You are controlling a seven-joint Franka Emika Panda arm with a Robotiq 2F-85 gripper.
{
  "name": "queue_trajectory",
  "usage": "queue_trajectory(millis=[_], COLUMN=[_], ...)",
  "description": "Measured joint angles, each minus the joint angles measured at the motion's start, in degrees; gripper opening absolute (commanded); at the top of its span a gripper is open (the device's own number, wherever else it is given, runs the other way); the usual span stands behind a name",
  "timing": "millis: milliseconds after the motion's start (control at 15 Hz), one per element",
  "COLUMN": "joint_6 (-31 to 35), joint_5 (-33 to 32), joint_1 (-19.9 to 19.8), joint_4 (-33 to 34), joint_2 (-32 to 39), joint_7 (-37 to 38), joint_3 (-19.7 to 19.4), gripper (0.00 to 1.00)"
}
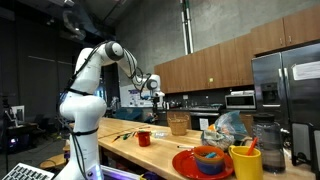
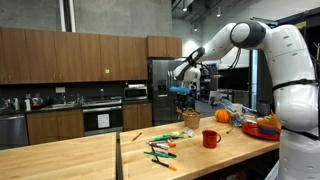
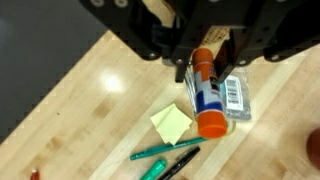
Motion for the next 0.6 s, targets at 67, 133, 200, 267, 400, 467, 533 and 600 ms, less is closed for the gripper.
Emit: queue_trajectory(millis=[67,133,200,267,400,467,533,600], joint_6=[0.88,2.65,4.86,7.05,10.77,12.53,14.36,16.08], joint_5=[0.08,0.12,0.14,0.25,0.34,0.34,0.38,0.39], joint_1=[0.29,0.54,0.78,0.98,1.31,1.50,1.66,1.78], joint_4=[-1.73,-3.71,-5.83,-7.95,-11.48,-12.95,-14.27,-15.41], joint_2=[0.04,0.09,0.16,0.27,0.95,1.43,1.94,2.53], joint_7=[-0.02,-0.09,-0.23,-0.59,-1.25,-1.53,-1.99,-2.23], joint_3=[0.49,0.98,1.41,1.85,2.59,2.87,3.14,3.39], gripper=[0.08,0.08,0.08,0.08,0.08,0.08,0.57,0.59])
